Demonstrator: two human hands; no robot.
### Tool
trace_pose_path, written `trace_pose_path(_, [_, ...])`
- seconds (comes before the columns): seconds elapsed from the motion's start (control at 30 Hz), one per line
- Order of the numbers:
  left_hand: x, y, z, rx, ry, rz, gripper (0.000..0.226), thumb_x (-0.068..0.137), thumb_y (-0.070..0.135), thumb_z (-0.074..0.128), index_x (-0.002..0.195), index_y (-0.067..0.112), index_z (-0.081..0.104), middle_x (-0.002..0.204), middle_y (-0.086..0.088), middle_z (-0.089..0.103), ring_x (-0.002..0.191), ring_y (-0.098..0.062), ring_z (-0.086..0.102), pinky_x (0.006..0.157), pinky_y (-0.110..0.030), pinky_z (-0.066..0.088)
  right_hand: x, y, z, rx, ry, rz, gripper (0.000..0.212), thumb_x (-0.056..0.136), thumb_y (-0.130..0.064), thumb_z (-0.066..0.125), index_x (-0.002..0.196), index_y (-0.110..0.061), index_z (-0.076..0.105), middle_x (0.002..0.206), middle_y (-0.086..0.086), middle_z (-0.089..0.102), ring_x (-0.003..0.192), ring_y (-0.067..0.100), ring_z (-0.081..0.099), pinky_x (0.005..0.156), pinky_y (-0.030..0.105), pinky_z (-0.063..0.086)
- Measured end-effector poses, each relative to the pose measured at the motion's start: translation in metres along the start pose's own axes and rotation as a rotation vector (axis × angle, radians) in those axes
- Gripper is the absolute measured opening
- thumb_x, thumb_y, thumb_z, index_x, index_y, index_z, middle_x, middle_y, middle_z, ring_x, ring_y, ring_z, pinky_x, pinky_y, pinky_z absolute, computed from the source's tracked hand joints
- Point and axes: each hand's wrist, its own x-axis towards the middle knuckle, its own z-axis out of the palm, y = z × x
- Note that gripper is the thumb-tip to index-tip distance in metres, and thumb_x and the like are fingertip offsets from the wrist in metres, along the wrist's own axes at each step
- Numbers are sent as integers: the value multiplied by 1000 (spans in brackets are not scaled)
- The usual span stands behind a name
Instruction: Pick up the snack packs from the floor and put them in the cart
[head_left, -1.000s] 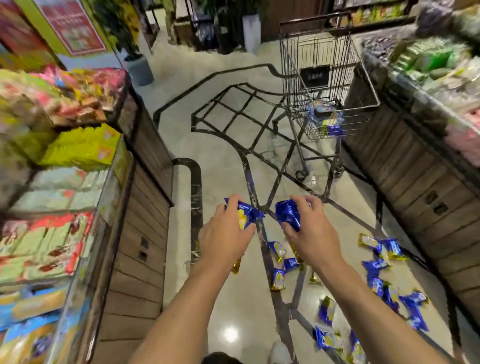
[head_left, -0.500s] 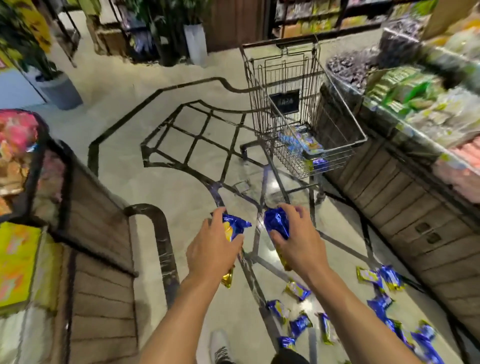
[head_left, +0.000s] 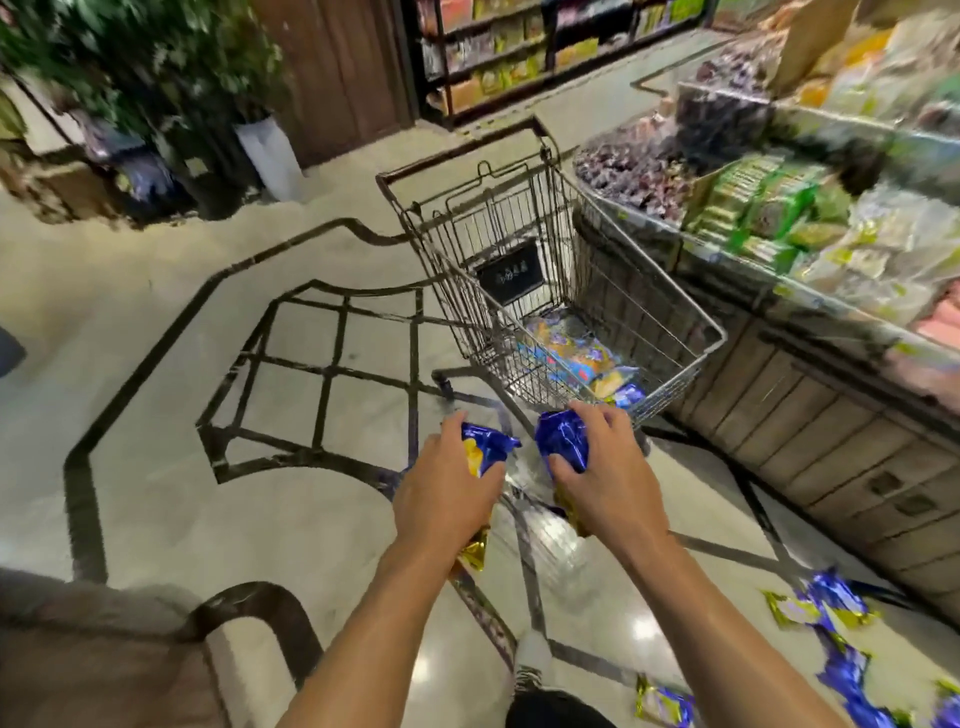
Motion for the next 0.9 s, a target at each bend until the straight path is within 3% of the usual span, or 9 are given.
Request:
trace_pose_path(0.23, [159, 42, -25, -7, -22, 119, 77, 86, 53, 66, 148, 38, 24, 143, 5, 51, 123, -21, 56, 91, -41, 52, 144, -18, 9, -1, 82, 111, 60, 82, -34, 68, 136, -33, 43, 137, -5, 38, 110, 25, 57, 80, 42, 53])
trace_pose_path(0.4, [273, 68, -17, -17, -71, 240, 77, 84, 55, 64, 148, 39, 23, 144, 7, 50, 124, -20, 54, 89, -41, 50, 234, -20, 26, 6, 152, 204, 61, 81, -32, 66, 137, -31, 44, 137, -5, 38, 110, 20, 55, 82, 41, 53])
trace_pose_path(0.63, [403, 115, 18, 19, -199, 431, 72, 86, 52, 65, 145, 35, 26, 135, 1, 56, 116, -25, 60, 84, -39, 48, 321, 0, 34, -36, 292, 395, 60, 83, -26, 67, 138, -32, 43, 135, -8, 38, 108, 18, 55, 83, 38, 51])
trace_pose_path(0.9, [484, 179, 93, 23, -387, 522, 77, 83, 52, 69, 145, 30, 29, 141, 0, 52, 123, -24, 54, 92, -43, 50, 379, 69, 37, -4, 393, 680, 60, 84, -22, 68, 138, -28, 44, 138, -3, 38, 107, 21, 54, 79, 35, 48])
